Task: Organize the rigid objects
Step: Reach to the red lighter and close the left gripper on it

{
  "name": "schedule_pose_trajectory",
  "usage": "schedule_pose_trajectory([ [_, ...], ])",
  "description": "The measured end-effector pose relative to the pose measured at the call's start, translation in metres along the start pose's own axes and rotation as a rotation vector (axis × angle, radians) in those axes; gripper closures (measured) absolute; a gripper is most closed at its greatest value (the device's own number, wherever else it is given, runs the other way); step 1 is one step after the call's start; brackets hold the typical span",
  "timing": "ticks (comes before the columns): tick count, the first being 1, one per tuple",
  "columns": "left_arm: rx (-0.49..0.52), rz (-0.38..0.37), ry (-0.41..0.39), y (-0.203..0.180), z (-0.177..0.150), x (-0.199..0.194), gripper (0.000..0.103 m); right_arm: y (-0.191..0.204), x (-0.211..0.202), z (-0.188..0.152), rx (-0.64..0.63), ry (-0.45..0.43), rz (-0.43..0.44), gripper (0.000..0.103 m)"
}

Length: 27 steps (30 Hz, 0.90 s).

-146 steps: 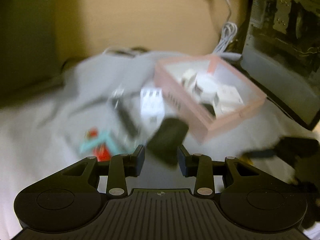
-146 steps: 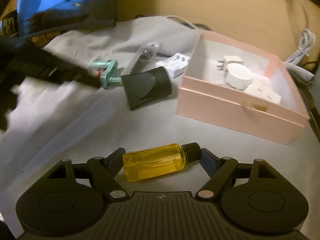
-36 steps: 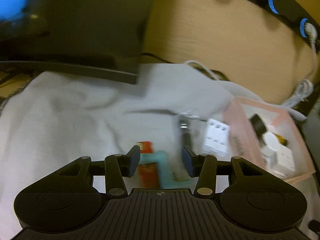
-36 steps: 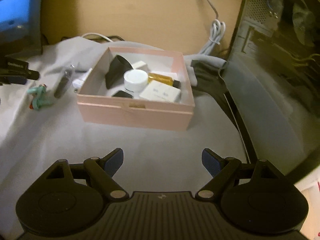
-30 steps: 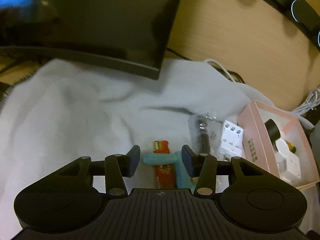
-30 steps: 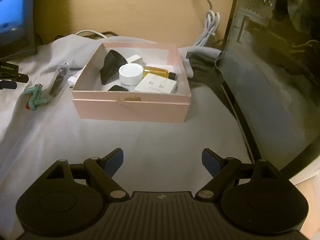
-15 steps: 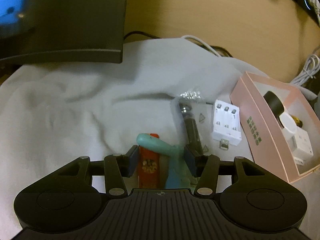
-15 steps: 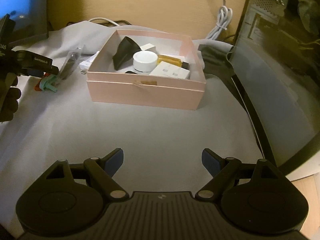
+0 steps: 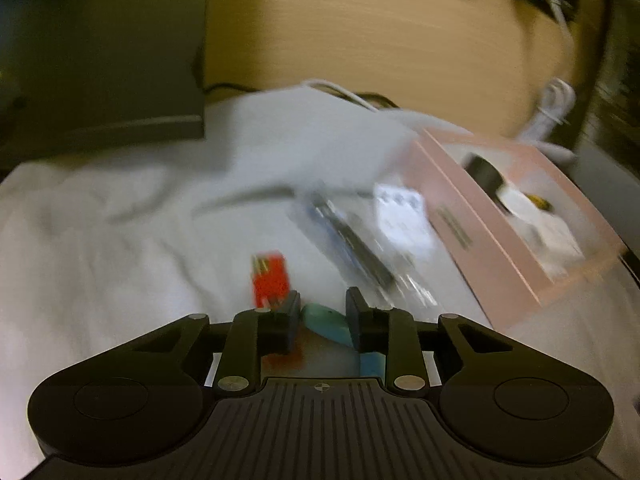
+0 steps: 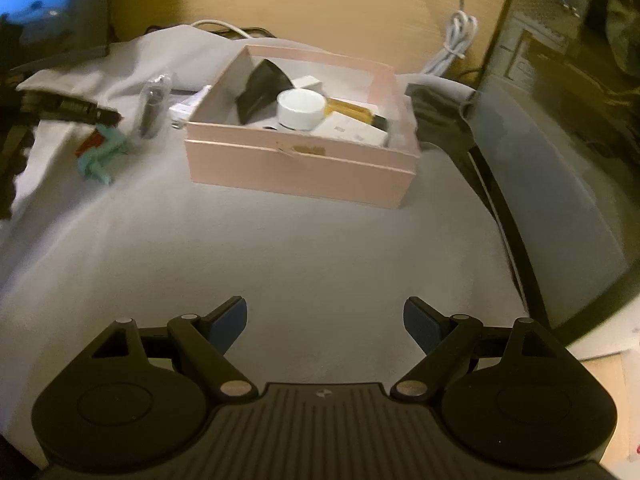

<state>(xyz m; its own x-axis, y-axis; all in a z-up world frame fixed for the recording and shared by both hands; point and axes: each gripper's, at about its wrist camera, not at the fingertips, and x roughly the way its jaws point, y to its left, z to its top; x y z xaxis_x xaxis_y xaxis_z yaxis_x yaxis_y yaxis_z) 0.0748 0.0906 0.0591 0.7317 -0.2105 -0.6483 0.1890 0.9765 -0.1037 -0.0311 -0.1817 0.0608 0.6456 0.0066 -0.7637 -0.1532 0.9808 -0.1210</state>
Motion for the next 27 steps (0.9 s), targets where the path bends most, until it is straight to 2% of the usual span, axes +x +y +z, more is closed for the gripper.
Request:
schedule_pose_trajectory([
  [4, -0.024, -0.044, 0.039, -0.002, -0.024, -0.028, 0.073, 0.023, 0.004, 0.024, -0.034, -0.041, 0.104, 0.017],
  [6, -0.044, -0.067, 0.064, 0.002, -0.036, -0.039, 0.073, 0.044, 0.005, 0.042, -0.077, -0.079, 0.182, 0.021],
  [7, -0.056, -0.073, 0.075, 0.005, -0.042, -0.045, 0.073, 0.056, 0.006, 0.054, -0.104, -0.096, 0.218, 0.026],
  [9, -0.098, -0.081, 0.078, 0.014, -0.051, -0.052, 0.073, 0.084, 0.011, 0.079, -0.164, -0.121, 0.261, 0.031],
  [13, -0.201, -0.075, 0.033, 0.043, -0.061, -0.074, 0.073, 0.143, 0.04, 0.136, -0.262, -0.159, 0.264, 0.033],
  [16, -0.259, -0.068, 0.008, 0.065, -0.062, -0.086, 0.073, 0.174, 0.081, 0.169, -0.287, -0.149, 0.217, 0.033],
  [17, -0.269, -0.067, 0.003, 0.071, -0.061, -0.087, 0.073, 0.179, 0.094, 0.175, -0.301, -0.146, 0.194, 0.038],
  [19, -0.28, -0.067, -0.004, 0.081, -0.059, -0.09, 0.073, 0.193, 0.12, 0.18, -0.341, -0.138, 0.124, 0.047],
  [21, -0.282, -0.076, -0.01, 0.088, -0.055, -0.088, 0.073, 0.2, 0.136, 0.177, -0.359, -0.102, 0.088, 0.052],
  [23, -0.275, -0.082, -0.013, 0.09, -0.049, -0.081, 0.073, 0.2, 0.141, 0.172, -0.334, -0.039, 0.105, 0.075],
  [25, -0.266, -0.087, -0.009, 0.091, -0.04, -0.072, 0.073, 0.194, 0.128, 0.158, -0.313, -0.02, 0.132, 0.082],
  [27, -0.256, -0.099, -0.01, 0.089, -0.027, -0.06, 0.073, 0.184, 0.11, 0.144, -0.292, 0.009, 0.178, 0.084],
])
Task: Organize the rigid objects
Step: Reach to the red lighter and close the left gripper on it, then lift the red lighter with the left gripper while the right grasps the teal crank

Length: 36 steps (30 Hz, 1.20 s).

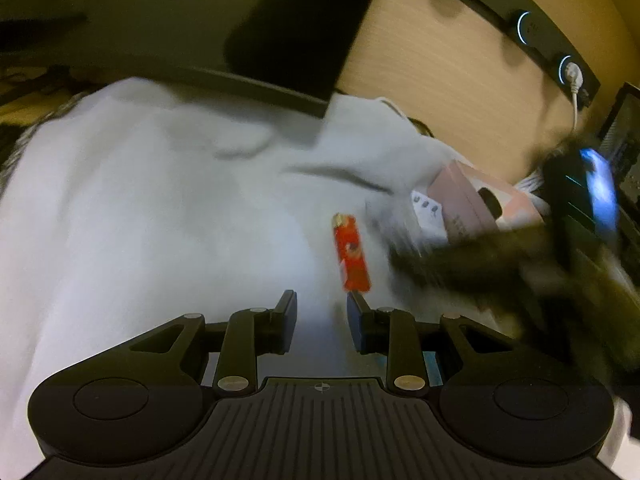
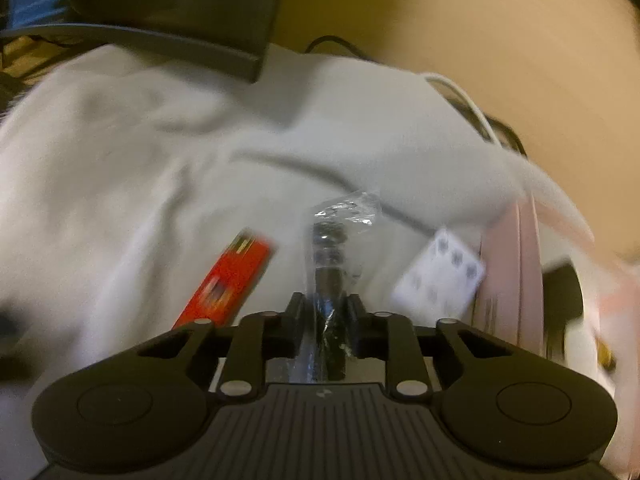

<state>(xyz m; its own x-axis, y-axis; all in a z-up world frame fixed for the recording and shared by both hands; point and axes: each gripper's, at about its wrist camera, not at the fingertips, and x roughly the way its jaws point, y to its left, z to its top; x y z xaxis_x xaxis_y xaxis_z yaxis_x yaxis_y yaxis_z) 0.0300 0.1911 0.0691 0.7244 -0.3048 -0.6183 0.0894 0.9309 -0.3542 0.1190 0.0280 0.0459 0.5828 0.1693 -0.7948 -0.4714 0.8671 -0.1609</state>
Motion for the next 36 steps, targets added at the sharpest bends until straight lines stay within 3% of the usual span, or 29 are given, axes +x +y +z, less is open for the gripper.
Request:
schedule_pose_trajectory([
  [3, 0.034, -0.012, -0.004, -0.012, 0.018, 0.019, 0.073, -0.006, -0.035, -0.029, 0.03, 0.001, 0.023, 0.084],
  [9, 0.104, 0.057, 0.072, -0.041, 0.04, 0.077, 0.073, -0.031, -0.08, -0.08, 0.141, 0.061, -0.038, 0.084],
  [11, 0.101, 0.059, 0.112, -0.048, 0.041, 0.092, 0.072, -0.04, -0.09, -0.099, 0.146, 0.076, -0.087, 0.084],
  [15, 0.104, 0.118, 0.115, -0.061, 0.041, 0.11, 0.072, -0.061, -0.104, -0.128, 0.173, 0.093, -0.132, 0.084],
  [20, 0.081, 0.175, 0.097, -0.066, 0.032, 0.116, 0.077, -0.087, -0.113, -0.153, 0.164, 0.063, -0.115, 0.084],
  [23, 0.079, 0.16, 0.073, -0.065, 0.024, 0.108, 0.077, -0.094, -0.116, -0.157, 0.131, 0.021, -0.101, 0.075],
  [25, 0.059, 0.153, 0.054, -0.062, 0.016, 0.096, 0.077, -0.093, -0.122, -0.158, 0.095, -0.045, -0.097, 0.039],
  [26, 0.048, 0.156, 0.042, -0.061, 0.01, 0.087, 0.077, -0.093, -0.127, -0.16, 0.079, -0.094, -0.087, 0.029],
  [30, 0.028, 0.183, -0.01, -0.055, -0.017, 0.042, 0.077, -0.081, -0.128, -0.155, 0.016, -0.227, 0.035, 0.024],
  [36, -0.157, 0.257, -0.033, -0.035, -0.058, -0.047, 0.077, -0.036, -0.102, -0.13, -0.017, -0.218, 0.281, 0.024],
])
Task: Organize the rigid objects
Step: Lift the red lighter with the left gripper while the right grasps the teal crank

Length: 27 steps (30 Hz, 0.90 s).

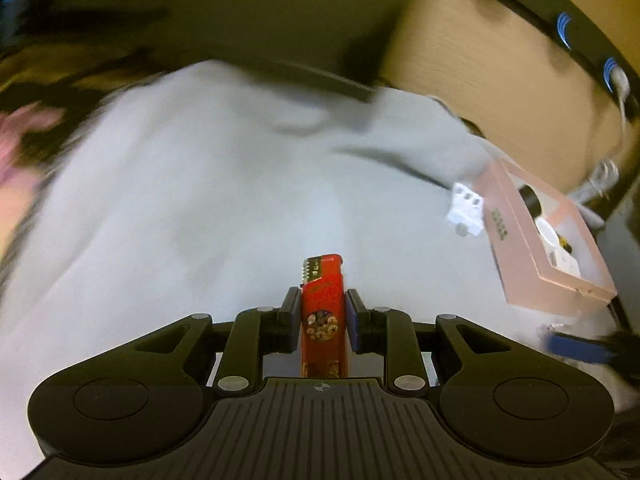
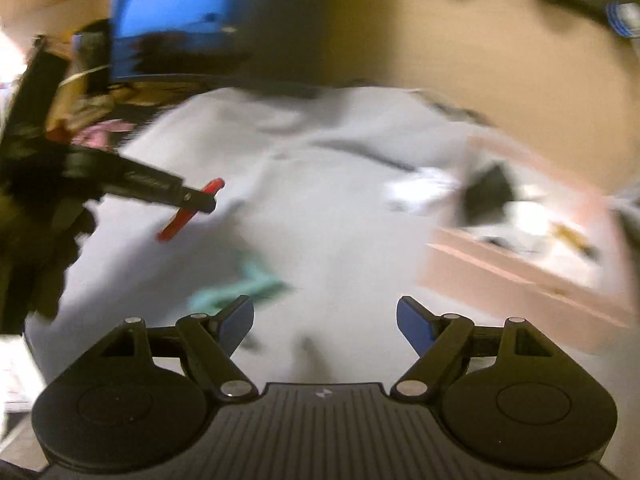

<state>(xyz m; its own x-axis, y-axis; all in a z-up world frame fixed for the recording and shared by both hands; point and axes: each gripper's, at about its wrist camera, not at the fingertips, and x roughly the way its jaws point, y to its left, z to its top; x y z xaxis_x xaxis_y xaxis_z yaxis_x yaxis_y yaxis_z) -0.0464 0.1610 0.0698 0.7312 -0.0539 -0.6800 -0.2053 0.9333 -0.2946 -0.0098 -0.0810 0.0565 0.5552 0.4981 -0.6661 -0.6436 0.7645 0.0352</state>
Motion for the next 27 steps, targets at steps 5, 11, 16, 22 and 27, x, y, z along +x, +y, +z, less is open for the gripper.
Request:
schedule_pose_trajectory([
  [5, -0.065, 0.058, 0.005, 0.022, -0.023, -0.045, 0.077, 0.036, 0.042, 0.004, -0.12, 0.065, 0.032, 0.024],
  [11, -0.118, 0.022, 0.012, 0.031, -0.044, -0.068, 0.077, 0.022, 0.022, -0.012, -0.304, -0.019, -0.35, 0.026],
  [16, -0.135, -0.018, 0.076, 0.032, -0.051, -0.057, 0.077, 0.006, 0.019, 0.002, -0.007, 0.041, -0.241, 0.024],
  [22, -0.071, -0.067, 0.103, 0.029, -0.044, -0.049, 0.077, 0.031, 0.051, 0.014, 0.292, -0.009, -0.342, 0.021],
  [27, -0.033, -0.112, 0.118, 0.032, -0.034, -0.038, 0.077, 0.068, 0.084, 0.027, 0.041, -0.005, -0.368, 0.022],
])
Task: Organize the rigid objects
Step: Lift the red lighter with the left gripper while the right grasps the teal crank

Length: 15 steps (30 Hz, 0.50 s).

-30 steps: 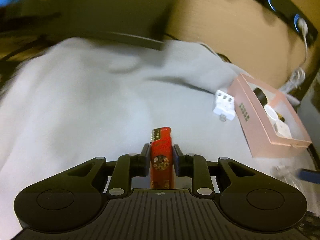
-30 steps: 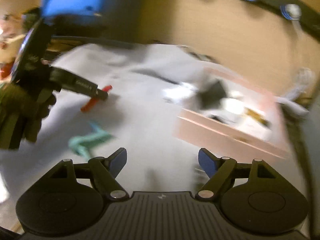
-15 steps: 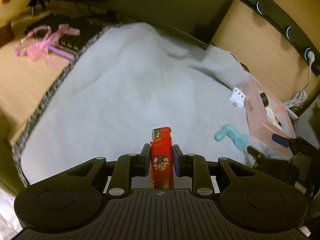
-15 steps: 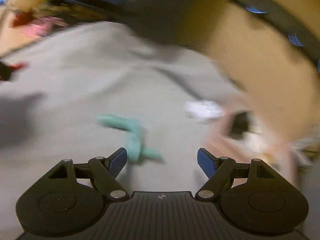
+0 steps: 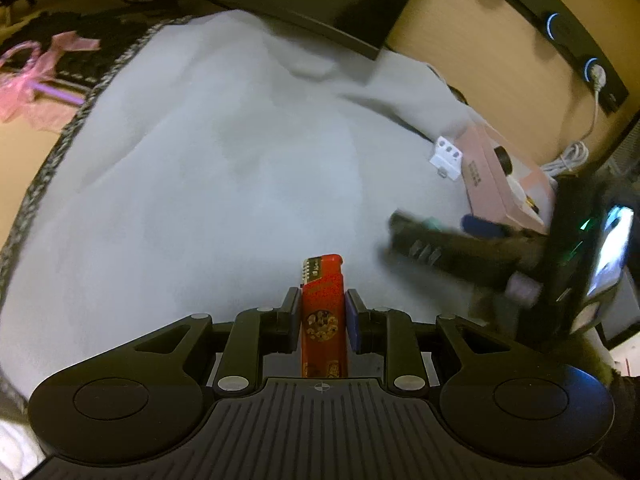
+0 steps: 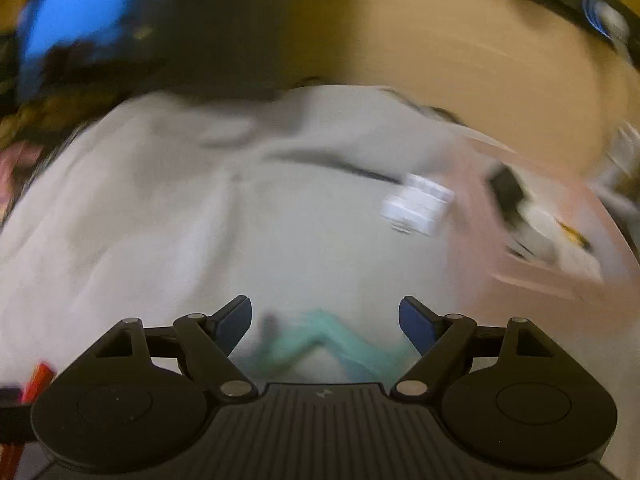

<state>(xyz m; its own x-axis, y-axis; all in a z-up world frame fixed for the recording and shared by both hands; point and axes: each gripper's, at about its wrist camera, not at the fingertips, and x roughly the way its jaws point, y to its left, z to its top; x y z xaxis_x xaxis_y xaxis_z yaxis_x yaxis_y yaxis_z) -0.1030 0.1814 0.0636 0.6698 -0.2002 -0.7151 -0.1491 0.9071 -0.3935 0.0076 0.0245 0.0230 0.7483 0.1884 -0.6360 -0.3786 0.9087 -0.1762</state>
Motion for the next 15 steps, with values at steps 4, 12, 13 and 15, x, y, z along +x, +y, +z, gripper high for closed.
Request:
schedule_pose_trajectory([
  [4, 0.02, -0.049, 0.004, 0.003, 0.011, 0.003, 0.077, -0.002, -0.016, -0.024, -0.086, -0.018, -0.16, 0.021],
  [12, 0.084, -0.057, 0.053, 0.008, 0.026, 0.02, 0.077, -0.052, -0.013, -0.022, 0.202, 0.029, -0.072, 0.018],
  [13, 0.101, -0.058, 0.057, 0.005, 0.026, 0.021, 0.077, -0.055, -0.007, -0.02, 0.219, 0.035, -0.063, 0.015],
  [15, 0.143, -0.068, 0.068, -0.001, 0.026, 0.021, 0.077, -0.058, 0.007, -0.018, 0.221, 0.089, -0.006, 0.015],
])
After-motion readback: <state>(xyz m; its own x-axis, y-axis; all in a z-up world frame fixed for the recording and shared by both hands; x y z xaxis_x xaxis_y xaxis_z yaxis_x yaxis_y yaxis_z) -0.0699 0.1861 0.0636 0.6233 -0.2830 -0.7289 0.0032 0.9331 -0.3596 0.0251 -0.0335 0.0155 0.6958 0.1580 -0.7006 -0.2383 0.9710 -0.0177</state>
